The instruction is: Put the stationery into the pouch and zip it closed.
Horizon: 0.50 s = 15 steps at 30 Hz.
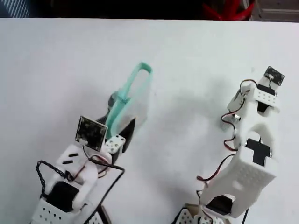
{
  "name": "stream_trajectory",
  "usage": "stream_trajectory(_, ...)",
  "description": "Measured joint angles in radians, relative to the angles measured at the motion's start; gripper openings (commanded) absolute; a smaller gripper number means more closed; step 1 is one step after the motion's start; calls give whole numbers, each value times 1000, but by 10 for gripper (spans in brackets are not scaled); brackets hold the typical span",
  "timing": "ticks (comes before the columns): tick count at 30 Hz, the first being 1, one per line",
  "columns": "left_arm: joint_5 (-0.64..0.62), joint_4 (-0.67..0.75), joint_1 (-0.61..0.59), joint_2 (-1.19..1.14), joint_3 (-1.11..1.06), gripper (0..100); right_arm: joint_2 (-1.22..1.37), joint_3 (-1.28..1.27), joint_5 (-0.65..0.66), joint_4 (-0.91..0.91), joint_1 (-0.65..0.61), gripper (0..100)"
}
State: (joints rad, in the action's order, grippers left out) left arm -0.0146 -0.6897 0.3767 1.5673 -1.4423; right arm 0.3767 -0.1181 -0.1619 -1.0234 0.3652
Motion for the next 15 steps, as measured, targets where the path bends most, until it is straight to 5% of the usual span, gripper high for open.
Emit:
stream_trajectory(10,0,0,0,0,0,222,-267,229,68,-256,-20,18)
stream_trajectory(15,-3,-6,0,0,0,225,-555,308,109,-342,-146,18)
